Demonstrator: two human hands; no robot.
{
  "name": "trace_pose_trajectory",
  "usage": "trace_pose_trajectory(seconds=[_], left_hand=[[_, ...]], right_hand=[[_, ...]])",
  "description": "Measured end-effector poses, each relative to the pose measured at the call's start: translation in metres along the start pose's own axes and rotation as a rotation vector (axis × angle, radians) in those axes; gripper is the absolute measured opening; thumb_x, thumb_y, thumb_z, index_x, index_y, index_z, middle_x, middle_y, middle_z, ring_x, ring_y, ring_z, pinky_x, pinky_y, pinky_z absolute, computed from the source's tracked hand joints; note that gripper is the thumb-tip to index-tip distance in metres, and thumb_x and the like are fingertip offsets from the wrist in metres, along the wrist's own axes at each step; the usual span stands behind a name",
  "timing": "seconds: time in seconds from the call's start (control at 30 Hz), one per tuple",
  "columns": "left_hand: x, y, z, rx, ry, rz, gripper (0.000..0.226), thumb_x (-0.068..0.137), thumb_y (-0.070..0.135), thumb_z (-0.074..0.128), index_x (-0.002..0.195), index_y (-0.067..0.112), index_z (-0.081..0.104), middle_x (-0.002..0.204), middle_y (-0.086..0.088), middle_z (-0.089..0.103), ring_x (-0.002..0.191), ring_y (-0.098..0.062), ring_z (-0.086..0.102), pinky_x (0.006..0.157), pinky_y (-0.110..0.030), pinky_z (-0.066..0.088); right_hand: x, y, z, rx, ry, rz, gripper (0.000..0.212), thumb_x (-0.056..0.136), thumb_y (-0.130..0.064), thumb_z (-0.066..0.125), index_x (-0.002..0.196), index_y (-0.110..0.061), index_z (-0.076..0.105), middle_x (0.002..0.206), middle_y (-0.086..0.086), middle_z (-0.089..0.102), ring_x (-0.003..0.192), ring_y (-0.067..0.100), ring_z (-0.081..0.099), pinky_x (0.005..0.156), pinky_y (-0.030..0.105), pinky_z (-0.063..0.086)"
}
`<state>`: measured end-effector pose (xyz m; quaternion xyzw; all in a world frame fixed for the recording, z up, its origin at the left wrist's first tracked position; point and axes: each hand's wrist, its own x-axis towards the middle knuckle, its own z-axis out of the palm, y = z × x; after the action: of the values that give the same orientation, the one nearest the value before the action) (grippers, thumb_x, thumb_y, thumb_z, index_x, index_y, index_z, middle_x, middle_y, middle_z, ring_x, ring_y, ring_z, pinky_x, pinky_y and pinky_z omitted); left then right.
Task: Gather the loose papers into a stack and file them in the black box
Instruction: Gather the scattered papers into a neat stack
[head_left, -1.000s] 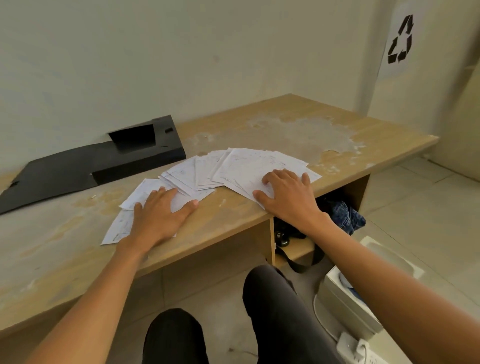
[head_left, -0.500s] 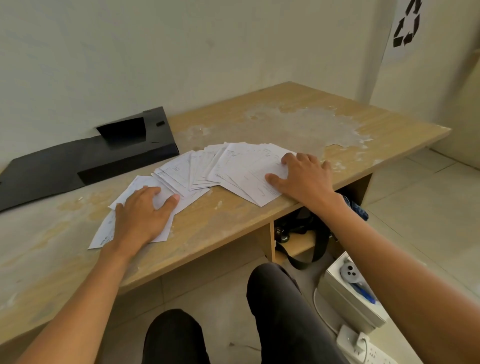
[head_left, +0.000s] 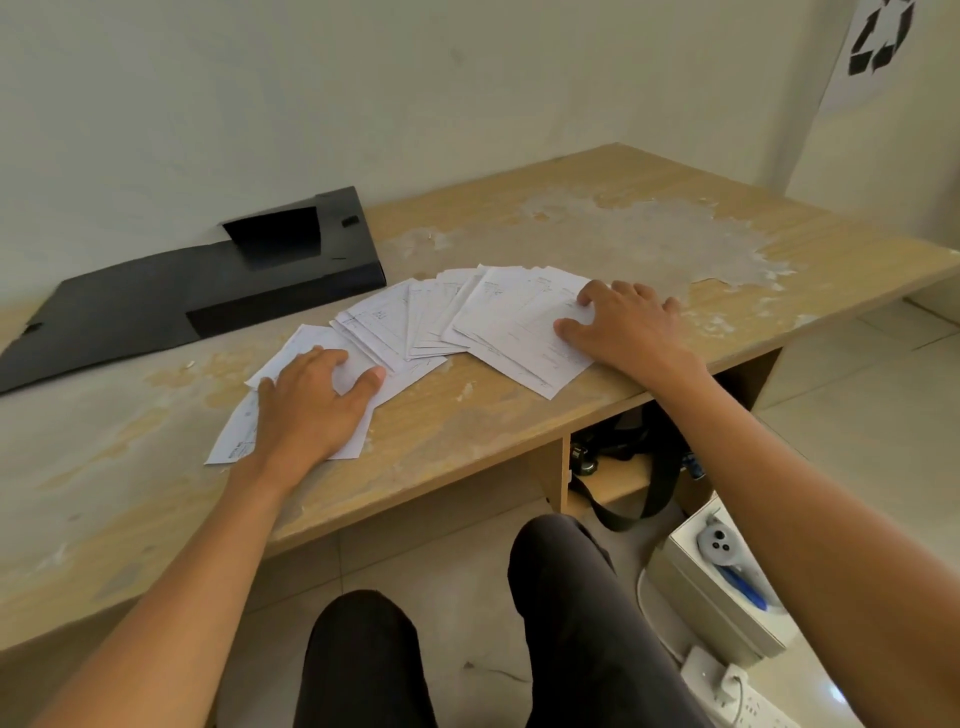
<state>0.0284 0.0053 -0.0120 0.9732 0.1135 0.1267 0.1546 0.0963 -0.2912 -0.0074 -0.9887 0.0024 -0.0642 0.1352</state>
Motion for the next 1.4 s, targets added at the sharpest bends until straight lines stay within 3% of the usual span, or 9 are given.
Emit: trace_pose_trajectory(seconds=[0.23, 0.43, 0.67, 0.9, 1.07, 1.2, 1.27, 1.33, 1.4], left_hand=[[-0.002, -0.005, 0.001, 0.064, 0.059, 0.004, 0.062, 0.089, 0.061, 0.043, 0.134, 0.019, 0.05, 0.149, -0.009, 0.042, 0.137, -0.03, 0.036, 0.114, -0.055, 0.018], [-0.015, -0.018, -0.017, 0.258, 0.108, -0.3, 0.092, 0.081, 0.079, 0.024, 0.146, 0.013, 0.028, 0.152, -0.027, 0.025, 0.137, -0.05, 0.023, 0.111, -0.064, 0.01], [-0.024, -0.025, -0.016, 0.332, 0.057, -0.324, 0.102, 0.073, 0.086, 0.026, 0.143, 0.012, 0.03, 0.133, -0.025, 0.051, 0.119, -0.044, 0.046, 0.098, -0.054, 0.038], [-0.022, -0.018, -0.017, 0.202, 0.181, -0.286, 0.092, 0.074, 0.077, 0.049, 0.137, 0.012, 0.035, 0.133, -0.021, 0.049, 0.12, -0.038, 0.044, 0.093, -0.048, 0.038], [-0.01, -0.022, -0.028, -0.191, 0.264, -0.419, 0.084, 0.072, 0.054, 0.073, 0.136, 0.015, 0.036, 0.132, -0.014, 0.053, 0.117, -0.034, 0.05, 0.093, -0.046, 0.04], [-0.009, -0.018, -0.047, -0.865, 0.338, -0.597, 0.069, 0.082, 0.017, 0.067, 0.141, 0.007, 0.033, 0.104, -0.005, 0.056, 0.073, -0.015, 0.06, 0.052, -0.023, 0.047], [-0.008, -0.02, -0.055, -1.209, 0.404, -0.692, 0.059, 0.075, 0.005, 0.062, 0.131, -0.001, 0.047, 0.085, -0.006, 0.058, 0.061, -0.016, 0.062, 0.039, -0.017, 0.045], [-0.009, -0.022, -0.058, -1.573, 0.453, -0.745, 0.036, 0.068, 0.002, 0.057, 0.104, 0.001, 0.062, 0.087, -0.009, 0.058, 0.074, -0.023, 0.065, 0.046, -0.021, 0.051], [-0.017, -0.017, -0.059, -1.927, 0.503, -0.742, 0.04, 0.071, 0.004, 0.056, 0.11, 0.004, 0.057, 0.107, -0.015, 0.051, 0.092, -0.03, 0.063, 0.064, -0.031, 0.059]], right_hand=[[-0.007, -0.011, 0.008, -0.054, 0.112, 0.064, 0.067, 0.088, -0.065, 0.029, 0.138, -0.021, 0.037, 0.143, 0.019, 0.041, 0.132, 0.039, 0.036, 0.107, 0.063, 0.023], [-0.006, -0.019, 0.008, -0.15, 0.061, 0.052, 0.073, 0.085, -0.07, 0.029, 0.136, -0.018, 0.037, 0.136, 0.022, 0.047, 0.126, 0.041, 0.04, 0.104, 0.061, 0.028], [0.007, -0.033, 0.016, -0.147, 0.036, 0.032, 0.071, 0.087, -0.067, 0.027, 0.135, -0.017, 0.04, 0.14, 0.024, 0.042, 0.129, 0.043, 0.035, 0.106, 0.063, 0.022], [0.001, -0.03, 0.019, -0.059, 0.142, 0.059, 0.08, 0.084, -0.073, 0.026, 0.136, -0.014, 0.041, 0.138, 0.025, 0.044, 0.128, 0.044, 0.038, 0.106, 0.064, 0.023], [-0.004, -0.03, 0.017, -0.073, 0.237, 0.08, 0.077, 0.086, -0.07, 0.03, 0.132, -0.01, 0.044, 0.134, 0.026, 0.047, 0.126, 0.044, 0.04, 0.104, 0.063, 0.024], [-0.01, -0.03, 0.013, -0.014, 0.338, 0.087, 0.068, 0.086, -0.064, 0.037, 0.113, -0.005, 0.057, 0.114, 0.022, 0.055, 0.105, 0.039, 0.05, 0.087, 0.049, 0.038], [-0.01, -0.03, 0.013, -0.028, 0.311, 0.082, 0.065, 0.085, -0.062, 0.042, 0.109, -0.005, 0.059, 0.114, 0.021, 0.056, 0.105, 0.039, 0.049, 0.084, 0.047, 0.039], [-0.01, -0.031, 0.014, -0.04, 0.296, 0.079, 0.064, 0.084, -0.062, 0.044, 0.108, -0.005, 0.06, 0.113, 0.02, 0.056, 0.105, 0.038, 0.049, 0.083, 0.046, 0.039], [-0.011, -0.031, 0.014, -0.038, 0.3, 0.076, 0.065, 0.084, -0.063, 0.044, 0.107, -0.004, 0.06, 0.112, 0.02, 0.057, 0.104, 0.038, 0.05, 0.083, 0.046, 0.04]])
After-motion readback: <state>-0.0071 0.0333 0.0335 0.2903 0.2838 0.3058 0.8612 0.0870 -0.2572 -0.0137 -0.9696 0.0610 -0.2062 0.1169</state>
